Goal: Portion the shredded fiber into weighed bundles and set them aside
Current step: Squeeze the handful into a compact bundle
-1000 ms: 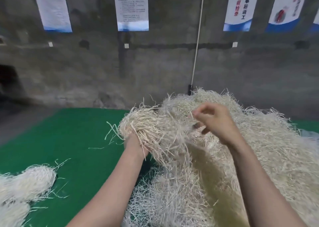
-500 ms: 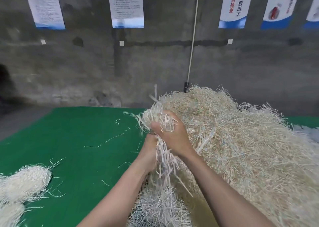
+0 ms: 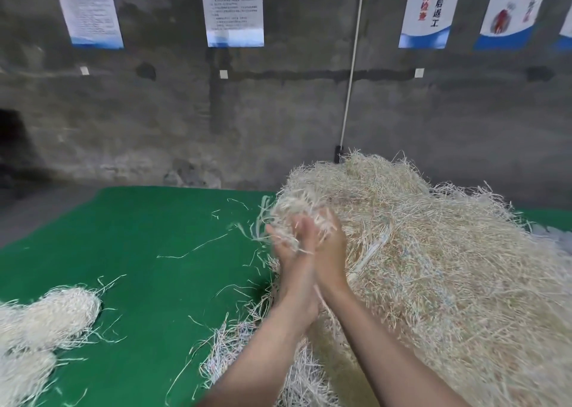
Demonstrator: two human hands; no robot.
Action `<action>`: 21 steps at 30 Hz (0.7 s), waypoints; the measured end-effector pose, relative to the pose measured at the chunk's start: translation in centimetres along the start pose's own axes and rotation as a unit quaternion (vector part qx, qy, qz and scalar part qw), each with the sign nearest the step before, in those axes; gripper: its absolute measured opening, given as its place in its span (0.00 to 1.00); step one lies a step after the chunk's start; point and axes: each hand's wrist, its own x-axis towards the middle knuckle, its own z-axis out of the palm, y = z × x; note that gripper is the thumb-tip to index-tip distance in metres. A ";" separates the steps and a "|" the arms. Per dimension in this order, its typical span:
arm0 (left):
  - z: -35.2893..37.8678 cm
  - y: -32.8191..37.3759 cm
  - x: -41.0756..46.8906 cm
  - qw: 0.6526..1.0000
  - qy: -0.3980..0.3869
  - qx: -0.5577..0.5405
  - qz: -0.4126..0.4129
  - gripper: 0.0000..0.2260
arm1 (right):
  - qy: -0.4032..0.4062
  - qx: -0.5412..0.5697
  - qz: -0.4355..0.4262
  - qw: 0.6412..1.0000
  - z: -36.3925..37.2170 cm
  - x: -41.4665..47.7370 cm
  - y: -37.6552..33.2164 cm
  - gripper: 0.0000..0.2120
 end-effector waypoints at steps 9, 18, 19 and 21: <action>-3.1 -0.4 1.3 0.978 0.115 0.172 -0.035 0.30 | 0.002 -0.138 -0.071 0.988 -2.4 -3.2 -0.1 0.20; -2.8 0.8 2.0 0.970 0.109 0.194 0.100 0.07 | -0.140 0.071 0.032 0.987 0.1 -7.2 0.7 0.30; -2.7 0.1 1.8 0.964 0.110 0.225 0.093 0.15 | -0.092 0.063 0.034 0.993 0.4 -6.8 0.5 0.25; -2.6 -1.3 0.5 0.971 0.042 0.236 0.016 0.27 | 0.003 0.055 0.046 0.997 -0.3 -4.8 0.1 0.10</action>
